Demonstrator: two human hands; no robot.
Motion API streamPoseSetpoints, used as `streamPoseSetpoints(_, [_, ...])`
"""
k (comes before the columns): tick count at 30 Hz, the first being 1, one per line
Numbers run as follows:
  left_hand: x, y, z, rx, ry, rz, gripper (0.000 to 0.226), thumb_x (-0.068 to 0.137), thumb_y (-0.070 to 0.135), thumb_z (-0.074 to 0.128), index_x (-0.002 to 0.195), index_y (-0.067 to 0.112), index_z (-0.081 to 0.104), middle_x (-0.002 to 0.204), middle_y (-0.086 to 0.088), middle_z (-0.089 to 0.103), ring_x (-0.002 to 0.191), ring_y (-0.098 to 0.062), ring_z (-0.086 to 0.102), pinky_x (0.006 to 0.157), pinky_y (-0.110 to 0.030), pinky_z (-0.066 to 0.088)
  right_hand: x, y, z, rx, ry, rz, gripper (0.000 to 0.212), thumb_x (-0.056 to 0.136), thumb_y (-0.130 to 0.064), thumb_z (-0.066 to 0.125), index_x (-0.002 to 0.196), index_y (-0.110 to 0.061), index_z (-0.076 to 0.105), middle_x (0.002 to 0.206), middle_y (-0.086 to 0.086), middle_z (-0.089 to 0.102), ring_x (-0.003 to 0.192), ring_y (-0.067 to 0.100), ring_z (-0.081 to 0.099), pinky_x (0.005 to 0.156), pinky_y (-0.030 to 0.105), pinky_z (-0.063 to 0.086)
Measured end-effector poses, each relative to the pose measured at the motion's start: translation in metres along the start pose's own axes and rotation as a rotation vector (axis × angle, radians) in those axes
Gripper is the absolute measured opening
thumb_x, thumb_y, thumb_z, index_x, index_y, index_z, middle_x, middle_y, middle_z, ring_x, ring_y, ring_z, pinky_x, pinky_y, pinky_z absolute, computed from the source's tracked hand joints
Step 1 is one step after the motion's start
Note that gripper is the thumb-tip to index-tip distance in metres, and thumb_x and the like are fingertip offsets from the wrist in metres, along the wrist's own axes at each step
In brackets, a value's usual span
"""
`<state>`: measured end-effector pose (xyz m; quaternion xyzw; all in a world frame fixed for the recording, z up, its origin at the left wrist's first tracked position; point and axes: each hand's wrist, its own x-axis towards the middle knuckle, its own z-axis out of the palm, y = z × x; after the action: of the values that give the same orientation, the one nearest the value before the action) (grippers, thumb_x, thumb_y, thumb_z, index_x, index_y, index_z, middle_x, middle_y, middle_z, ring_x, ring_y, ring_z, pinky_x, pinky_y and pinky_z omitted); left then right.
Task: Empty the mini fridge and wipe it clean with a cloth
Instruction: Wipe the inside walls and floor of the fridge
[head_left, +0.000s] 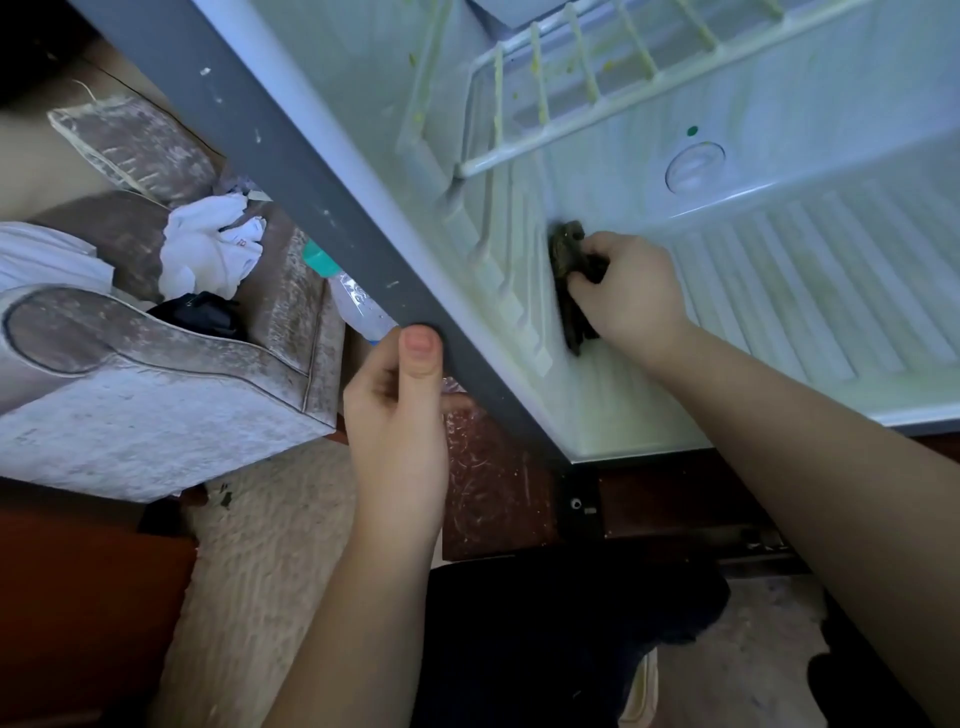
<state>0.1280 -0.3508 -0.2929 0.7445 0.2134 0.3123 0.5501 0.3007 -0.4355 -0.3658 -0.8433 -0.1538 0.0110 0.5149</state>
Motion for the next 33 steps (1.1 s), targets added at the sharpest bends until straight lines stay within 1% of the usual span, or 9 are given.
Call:
streamPoseSetpoints(3, [0.000, 0.001, -0.001, -0.001, -0.014, -0.011, 0.063, 0.073, 0.068, 0.045, 0.097, 0.015, 0.069, 0.103, -0.022, 0.069, 0.095, -0.042, 0.066, 0.054, -0.013, 0.048, -0.014, -0.003, -0.013, -0.104, -0.088, -0.042, 0.027, 0.084, -0.016, 0.061, 0.110, -0.013, 0.068, 0.100, 0.007, 0.070, 0.095, 0.026, 0.063, 0.076, 0.029, 0.047])
streamPoseSetpoints(5, [-0.002, 0.002, 0.000, 0.005, -0.019, -0.017, 0.060, 0.075, 0.068, 0.046, 0.098, 0.017, 0.070, 0.102, -0.020, 0.070, 0.097, -0.039, 0.067, 0.062, -0.027, 0.057, -0.029, -0.002, -0.020, -0.031, -0.093, -0.028, 0.026, 0.083, -0.015, 0.064, 0.108, -0.015, 0.069, 0.095, 0.001, 0.069, 0.095, 0.020, 0.064, 0.074, 0.020, 0.044])
streamPoseSetpoints(8, [-0.003, 0.003, -0.001, -0.007, -0.010, -0.027, 0.050, 0.076, 0.067, 0.049, 0.093, 0.027, 0.073, 0.098, -0.011, 0.072, 0.098, -0.036, 0.067, 0.075, -0.047, 0.060, -0.047, -0.009, -0.038, 0.218, 0.072, 0.040, 0.027, 0.082, -0.016, 0.067, 0.109, -0.022, 0.066, 0.092, -0.009, 0.065, 0.085, 0.009, 0.065, 0.067, 0.006, 0.043])
streamPoseSetpoints(10, [-0.005, 0.004, 0.000, -0.025, -0.009, -0.028, 0.049, 0.076, 0.067, 0.051, 0.093, 0.027, 0.074, 0.098, -0.011, 0.073, 0.098, -0.038, 0.066, 0.072, -0.043, 0.060, -0.057, -0.024, -0.052, 0.399, 0.167, -0.032, 0.032, 0.083, -0.015, 0.066, 0.113, -0.025, 0.062, 0.098, -0.011, 0.067, 0.085, 0.006, 0.065, 0.077, 0.018, 0.054])
streamPoseSetpoints(12, [-0.006, 0.006, 0.002, -0.075, 0.007, -0.047, 0.058, 0.074, 0.066, 0.052, 0.099, 0.017, 0.071, 0.100, -0.019, 0.071, 0.095, -0.038, 0.067, 0.065, -0.034, 0.059, -0.072, -0.043, -0.059, 0.456, 0.173, -0.214, 0.038, 0.082, -0.010, 0.065, 0.118, -0.023, 0.061, 0.106, -0.016, 0.065, 0.097, 0.005, 0.064, 0.086, 0.029, 0.054])
streamPoseSetpoints(14, [-0.007, 0.005, 0.004, -0.111, 0.006, -0.044, 0.067, 0.074, 0.063, 0.053, 0.106, 0.006, 0.069, 0.100, -0.021, 0.071, 0.091, -0.034, 0.068, 0.063, -0.030, 0.057, -0.090, -0.055, -0.055, 0.412, 0.158, -0.390, 0.042, 0.081, -0.005, 0.065, 0.121, -0.018, 0.060, 0.113, -0.010, 0.064, 0.105, 0.004, 0.060, 0.093, 0.021, 0.048])
streamPoseSetpoints(19, [-0.002, -0.002, 0.002, -0.120, -0.025, -0.029, 0.076, 0.073, 0.063, 0.053, 0.111, -0.002, 0.067, 0.097, -0.018, 0.072, 0.080, -0.021, 0.068, 0.063, -0.031, 0.058, -0.115, -0.040, -0.045, 0.258, 0.132, -0.586, 0.034, 0.081, -0.002, 0.065, 0.114, -0.008, 0.063, 0.106, -0.003, 0.058, 0.098, 0.003, 0.056, 0.084, 0.011, 0.041])
streamPoseSetpoints(25, [0.000, -0.006, 0.001, -0.091, -0.018, -0.012, 0.064, 0.075, 0.062, 0.053, 0.101, 0.007, 0.070, 0.089, -0.006, 0.073, 0.080, -0.017, 0.068, 0.064, -0.034, 0.058, -0.118, -0.018, -0.050, 0.140, 0.024, -0.635, 0.029, 0.083, -0.011, 0.063, 0.112, -0.011, 0.065, 0.105, 0.001, 0.059, 0.091, 0.015, 0.062, 0.073, 0.030, 0.052])
streamPoseSetpoints(33, [-0.002, -0.001, 0.000, -0.048, -0.017, 0.013, 0.062, 0.078, 0.063, 0.053, 0.102, 0.008, 0.071, 0.096, -0.011, 0.074, 0.091, -0.031, 0.070, 0.080, -0.052, 0.057, -0.100, -0.082, -0.056, 0.282, 0.284, -0.683, 0.036, 0.078, -0.002, 0.064, 0.113, -0.008, 0.067, 0.104, 0.006, 0.061, 0.095, 0.012, 0.060, 0.083, 0.020, 0.048])
